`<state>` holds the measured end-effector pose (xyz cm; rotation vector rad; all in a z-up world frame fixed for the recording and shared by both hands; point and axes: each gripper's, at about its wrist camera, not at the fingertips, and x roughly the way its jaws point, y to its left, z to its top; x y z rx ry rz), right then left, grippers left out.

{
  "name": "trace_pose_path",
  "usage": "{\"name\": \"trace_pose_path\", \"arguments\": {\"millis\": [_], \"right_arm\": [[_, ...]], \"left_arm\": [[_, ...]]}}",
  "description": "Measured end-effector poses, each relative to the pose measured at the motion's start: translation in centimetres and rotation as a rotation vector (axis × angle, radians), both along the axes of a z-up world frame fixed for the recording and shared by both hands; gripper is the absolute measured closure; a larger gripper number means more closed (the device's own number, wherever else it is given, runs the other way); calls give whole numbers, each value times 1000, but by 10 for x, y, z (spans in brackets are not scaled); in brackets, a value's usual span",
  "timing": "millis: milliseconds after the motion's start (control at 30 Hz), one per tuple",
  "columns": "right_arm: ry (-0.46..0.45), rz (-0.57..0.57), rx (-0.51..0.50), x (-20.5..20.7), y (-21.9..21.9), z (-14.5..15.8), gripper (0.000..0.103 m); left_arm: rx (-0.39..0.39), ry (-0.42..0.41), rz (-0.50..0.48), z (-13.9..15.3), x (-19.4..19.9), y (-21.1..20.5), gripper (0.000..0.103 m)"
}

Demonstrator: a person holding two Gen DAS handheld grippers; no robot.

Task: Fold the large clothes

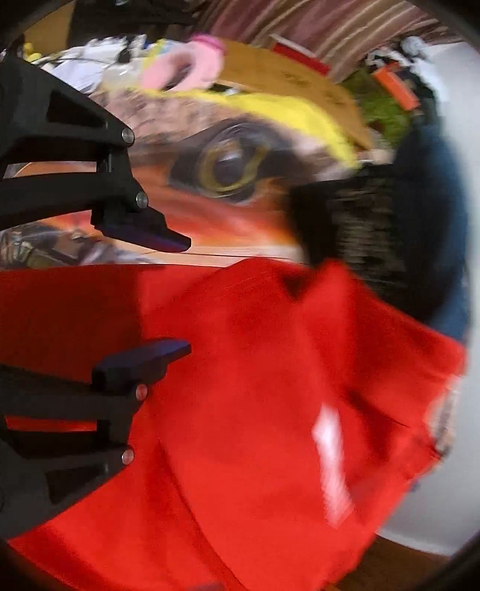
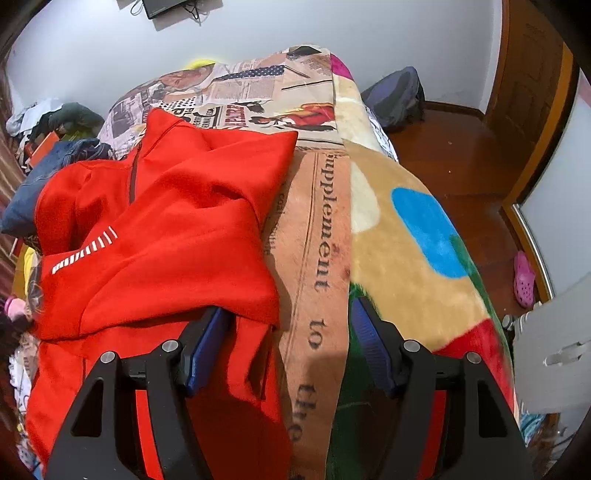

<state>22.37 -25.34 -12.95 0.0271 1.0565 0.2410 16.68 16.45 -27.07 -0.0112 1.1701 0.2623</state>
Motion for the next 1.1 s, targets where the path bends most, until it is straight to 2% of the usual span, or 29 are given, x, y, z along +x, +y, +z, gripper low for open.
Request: {"name": "trace_pose_path", "arguments": {"millis": [67, 167, 233, 333, 433, 533, 667, 833, 967, 1100], "right_arm": [[3, 4, 1, -2, 0, 2, 38], [5, 14, 1, -5, -1, 8, 38], [-5, 25, 9, -7, 0, 15, 38], [-33, 38, 21, -6, 3, 29, 38], [-78, 59, 36, -3, 9, 48, 38], [-111, 92, 73, 5, 17, 64, 38], [-144, 130, 87, 23, 37, 81, 35], [-178, 190, 85, 49, 64, 90, 33], [-180, 241, 85, 74, 85, 88, 33], [-138, 269, 100, 106, 107, 74, 33]], "left_arm": [[-30, 43, 30, -14, -6, 9, 54], [-74, 15, 52, -6, -9, 20, 54], [-66, -39, 42, 13, -7, 22, 52], [-36, -130, 8, 49, 1, 21, 45], [-30, -215, -39, 85, 20, 17, 42], [-31, -282, -89, 113, 41, 10, 38], [-42, -335, -156, 139, 70, -9, 37], [-21, -331, -217, 146, 109, -18, 36], [-21, -286, -245, 137, 142, -23, 36], [-42, -236, -254, 120, 172, -20, 37]]}}
